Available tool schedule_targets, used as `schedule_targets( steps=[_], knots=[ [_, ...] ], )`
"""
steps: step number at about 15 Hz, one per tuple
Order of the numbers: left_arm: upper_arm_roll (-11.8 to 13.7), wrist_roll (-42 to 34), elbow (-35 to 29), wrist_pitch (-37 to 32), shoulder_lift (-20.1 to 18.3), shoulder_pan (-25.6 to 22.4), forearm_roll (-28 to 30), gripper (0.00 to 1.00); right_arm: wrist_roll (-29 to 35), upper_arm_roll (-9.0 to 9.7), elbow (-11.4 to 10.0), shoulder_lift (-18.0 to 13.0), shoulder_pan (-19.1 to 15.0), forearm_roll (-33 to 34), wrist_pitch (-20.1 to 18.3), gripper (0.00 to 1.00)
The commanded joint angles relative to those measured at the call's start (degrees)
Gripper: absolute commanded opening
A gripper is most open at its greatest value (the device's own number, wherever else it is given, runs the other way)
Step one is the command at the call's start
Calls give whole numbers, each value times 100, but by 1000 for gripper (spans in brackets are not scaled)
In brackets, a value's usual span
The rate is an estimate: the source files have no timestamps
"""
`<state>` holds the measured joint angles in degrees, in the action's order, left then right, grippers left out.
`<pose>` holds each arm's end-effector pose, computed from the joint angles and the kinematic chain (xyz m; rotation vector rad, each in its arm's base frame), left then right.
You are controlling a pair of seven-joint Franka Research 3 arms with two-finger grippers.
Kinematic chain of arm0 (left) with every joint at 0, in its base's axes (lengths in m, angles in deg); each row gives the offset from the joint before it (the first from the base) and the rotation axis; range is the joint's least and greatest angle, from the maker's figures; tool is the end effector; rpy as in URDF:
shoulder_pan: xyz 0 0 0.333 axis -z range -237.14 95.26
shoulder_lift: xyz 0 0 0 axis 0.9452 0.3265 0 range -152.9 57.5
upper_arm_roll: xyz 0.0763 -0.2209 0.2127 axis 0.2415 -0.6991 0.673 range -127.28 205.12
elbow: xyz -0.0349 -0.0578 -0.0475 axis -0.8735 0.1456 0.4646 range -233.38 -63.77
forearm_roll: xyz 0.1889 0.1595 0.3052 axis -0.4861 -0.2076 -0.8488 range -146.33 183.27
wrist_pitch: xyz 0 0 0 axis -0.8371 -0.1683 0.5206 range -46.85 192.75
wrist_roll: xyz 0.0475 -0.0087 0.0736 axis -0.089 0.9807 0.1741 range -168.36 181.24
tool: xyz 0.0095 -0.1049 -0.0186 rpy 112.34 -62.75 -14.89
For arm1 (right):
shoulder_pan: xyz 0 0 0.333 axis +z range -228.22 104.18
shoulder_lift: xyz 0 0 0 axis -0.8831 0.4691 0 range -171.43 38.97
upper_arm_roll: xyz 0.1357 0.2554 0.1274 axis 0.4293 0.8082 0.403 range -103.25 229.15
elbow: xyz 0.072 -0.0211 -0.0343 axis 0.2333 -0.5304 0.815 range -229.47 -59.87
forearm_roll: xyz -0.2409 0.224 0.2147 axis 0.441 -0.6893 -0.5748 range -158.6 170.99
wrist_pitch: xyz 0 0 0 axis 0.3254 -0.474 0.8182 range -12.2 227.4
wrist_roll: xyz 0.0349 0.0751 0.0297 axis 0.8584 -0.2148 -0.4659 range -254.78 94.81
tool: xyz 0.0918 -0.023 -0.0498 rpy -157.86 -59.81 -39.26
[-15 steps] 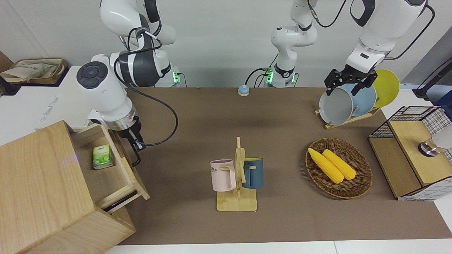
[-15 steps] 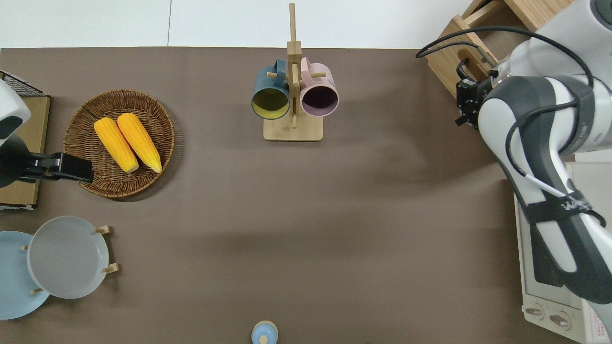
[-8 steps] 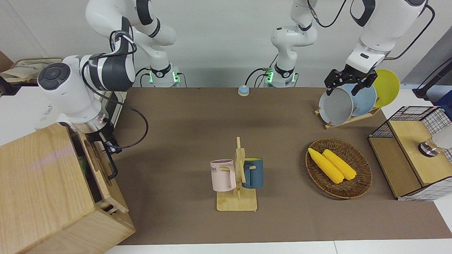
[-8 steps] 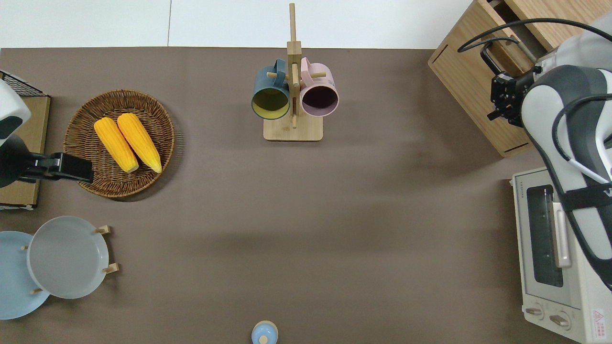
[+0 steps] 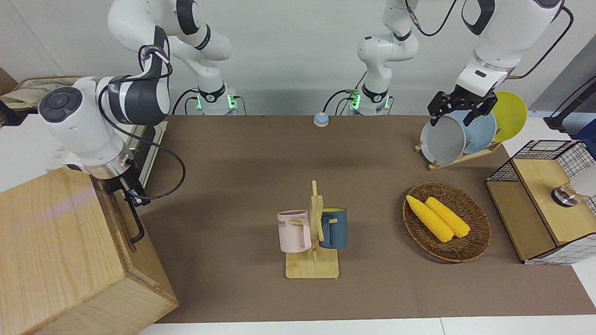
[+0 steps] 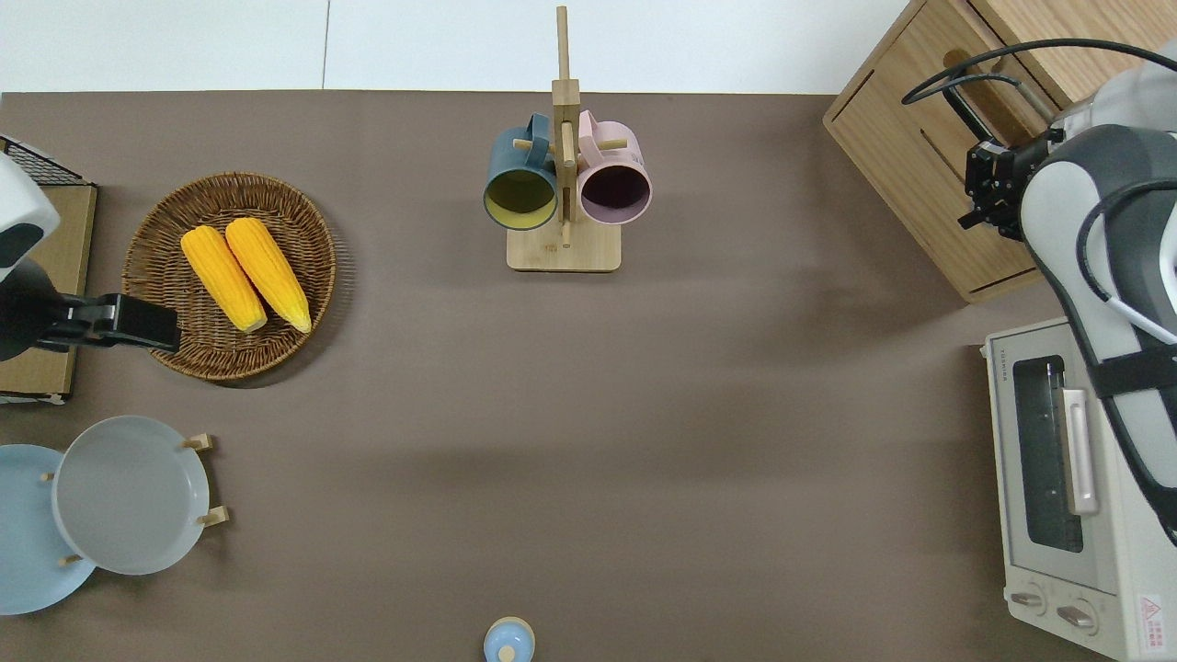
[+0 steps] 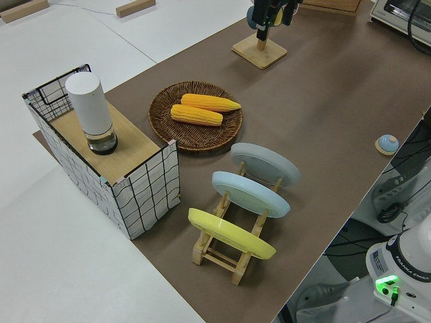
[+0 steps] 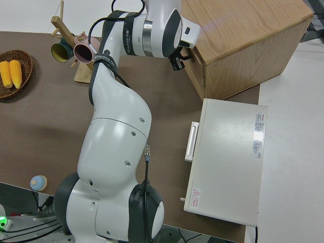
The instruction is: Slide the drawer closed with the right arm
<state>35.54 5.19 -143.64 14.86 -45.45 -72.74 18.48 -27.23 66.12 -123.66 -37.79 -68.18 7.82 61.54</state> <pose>0.5613 -0.0149 0.6262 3.1378 -0.0775 -0.0520 0.7015 -0.0480 0.4870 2.7747 -1.4710 0.0024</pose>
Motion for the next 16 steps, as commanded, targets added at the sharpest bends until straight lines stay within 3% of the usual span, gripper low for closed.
schedule_targets(
  steps=[1, 6, 8, 10, 16],
  knots=[
    [-41, -51, 149, -113, 65, -31, -99, 993, -82, 60, 176, 135, 79, 145, 73, 0],
    [-41, -51, 140, -113, 65, -31, -99, 993, -256, 69, 167, -14, 562, 207, 11, 0],
    [-41, -51, 149, -113, 65, -31, -99, 993, -738, 60, 115, -338, 746, 181, -33, 0],
    [-41, -51, 149, -113, 65, -31, -99, 993, -1326, 60, -121, -707, 914, 137, -120, 0],
    [-41, -51, 149, -113, 65, -31, -99, 993, -3154, 52, -641, -1735, 1125, 84, -911, 0]
  ],
)
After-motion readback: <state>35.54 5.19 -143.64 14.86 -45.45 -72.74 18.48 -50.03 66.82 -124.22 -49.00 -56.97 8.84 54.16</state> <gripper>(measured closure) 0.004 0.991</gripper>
